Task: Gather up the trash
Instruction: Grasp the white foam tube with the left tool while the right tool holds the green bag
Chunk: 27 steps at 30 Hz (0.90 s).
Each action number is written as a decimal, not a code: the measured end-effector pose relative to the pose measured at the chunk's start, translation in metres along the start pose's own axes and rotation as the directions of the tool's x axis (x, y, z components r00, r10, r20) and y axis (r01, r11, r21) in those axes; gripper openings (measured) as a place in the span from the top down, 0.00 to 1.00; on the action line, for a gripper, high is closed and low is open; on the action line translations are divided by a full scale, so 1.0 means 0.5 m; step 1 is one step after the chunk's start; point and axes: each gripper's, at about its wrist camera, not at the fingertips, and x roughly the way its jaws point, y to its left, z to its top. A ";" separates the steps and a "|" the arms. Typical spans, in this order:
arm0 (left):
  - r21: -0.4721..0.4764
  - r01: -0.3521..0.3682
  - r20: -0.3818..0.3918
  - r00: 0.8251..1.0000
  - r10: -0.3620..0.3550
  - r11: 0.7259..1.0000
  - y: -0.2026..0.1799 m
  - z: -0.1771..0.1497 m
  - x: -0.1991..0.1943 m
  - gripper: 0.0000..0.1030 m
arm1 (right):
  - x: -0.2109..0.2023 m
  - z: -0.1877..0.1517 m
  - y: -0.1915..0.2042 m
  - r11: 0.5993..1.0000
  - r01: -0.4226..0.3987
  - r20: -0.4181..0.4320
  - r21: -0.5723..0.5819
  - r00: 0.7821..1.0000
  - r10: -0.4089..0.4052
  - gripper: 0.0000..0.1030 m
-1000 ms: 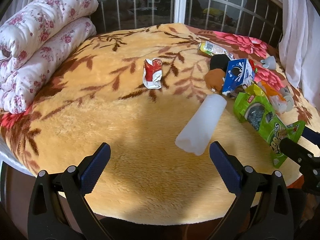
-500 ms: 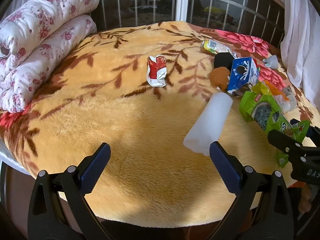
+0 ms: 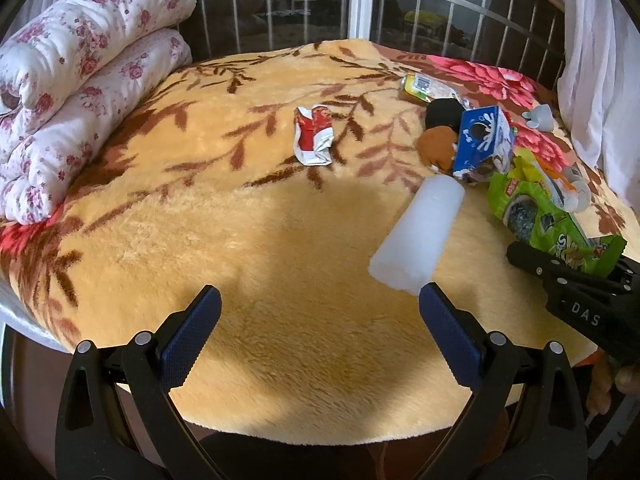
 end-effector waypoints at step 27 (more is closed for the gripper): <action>0.213 0.105 -0.027 0.995 -0.101 0.971 -0.148 0.086 0.096 0.07 | -0.222 -0.144 -0.138 0.988 0.053 0.122 0.143 0.990 -0.070 0.64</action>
